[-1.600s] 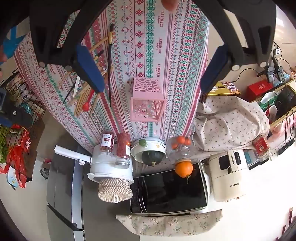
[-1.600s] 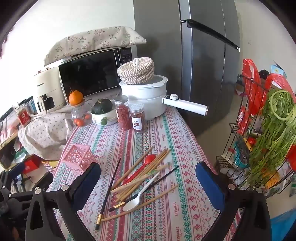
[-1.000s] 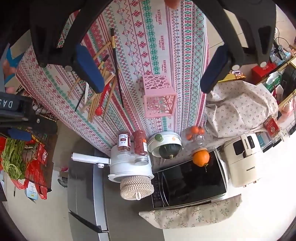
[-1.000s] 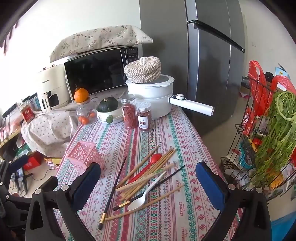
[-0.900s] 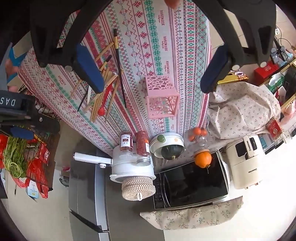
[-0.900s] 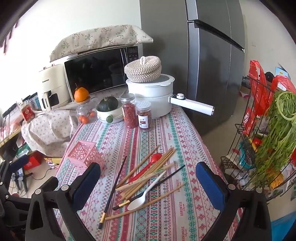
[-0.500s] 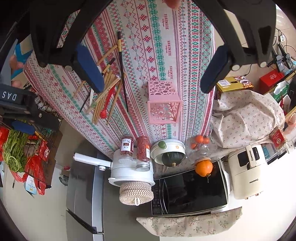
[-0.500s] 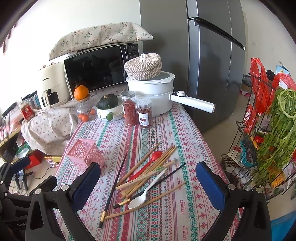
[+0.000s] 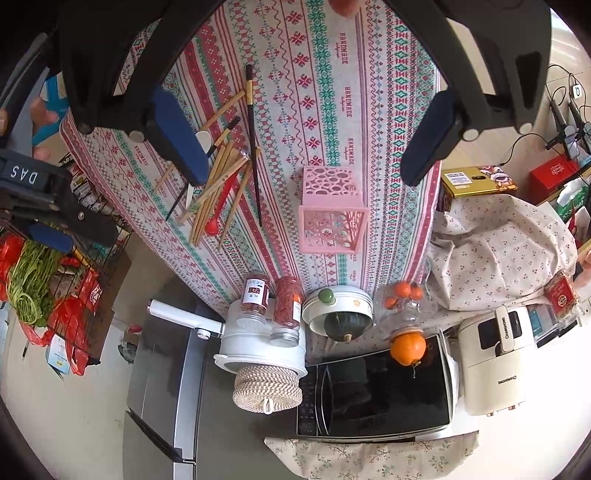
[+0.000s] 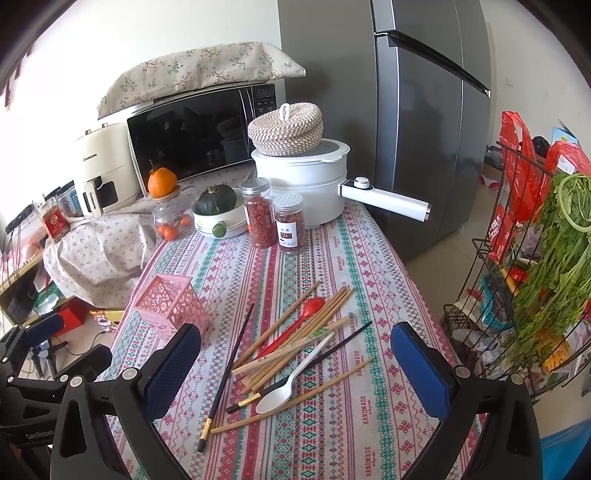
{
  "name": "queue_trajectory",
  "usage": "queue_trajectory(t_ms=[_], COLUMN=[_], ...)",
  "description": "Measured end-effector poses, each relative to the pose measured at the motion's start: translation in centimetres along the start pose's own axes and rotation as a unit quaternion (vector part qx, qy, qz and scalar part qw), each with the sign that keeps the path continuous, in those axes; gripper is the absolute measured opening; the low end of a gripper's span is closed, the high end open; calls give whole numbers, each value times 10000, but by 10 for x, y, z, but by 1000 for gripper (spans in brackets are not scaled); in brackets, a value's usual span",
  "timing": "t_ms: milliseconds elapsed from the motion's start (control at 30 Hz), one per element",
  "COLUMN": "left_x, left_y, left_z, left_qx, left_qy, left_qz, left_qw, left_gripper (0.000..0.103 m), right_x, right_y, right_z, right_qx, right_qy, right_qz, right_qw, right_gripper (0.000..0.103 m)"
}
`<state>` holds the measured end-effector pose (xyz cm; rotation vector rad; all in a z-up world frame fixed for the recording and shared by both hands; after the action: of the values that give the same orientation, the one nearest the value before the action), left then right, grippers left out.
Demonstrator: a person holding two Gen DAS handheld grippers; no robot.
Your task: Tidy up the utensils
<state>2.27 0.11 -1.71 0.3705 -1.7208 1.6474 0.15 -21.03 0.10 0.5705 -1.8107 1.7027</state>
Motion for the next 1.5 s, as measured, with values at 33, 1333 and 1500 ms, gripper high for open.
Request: queue_trajectory(t_ms=[33,1333,1500], left_x=[0,2,2], left_y=[0,1,1], left_z=[0,-5,-5], left_qx=[18,129,126], left_qy=[23,140,134], left_qz=[-4,-15,-14], left_qw=[10000,9998,9998], left_gripper=[103,103,103], right_x=[0,-10,-11], right_y=[0,6,6], right_z=[0,-2,-2], right_qx=[4,6,-3], right_qy=[-3,-16,-17], right_qz=[-4,-234,-261], right_qw=[10000,9997,9997], right_gripper=[103,103,103])
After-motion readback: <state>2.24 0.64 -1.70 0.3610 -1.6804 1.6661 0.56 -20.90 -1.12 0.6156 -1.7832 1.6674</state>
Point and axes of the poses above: each gripper's, at about its wrist camera, not at the fingertips, and x roughly against the way its jaws point, z to its right, y to its underside, the point moved 3 cm from there along -x, roughly the way its jaws point, and after that the axes turned 3 degrees about y, right-handed, at the moved point
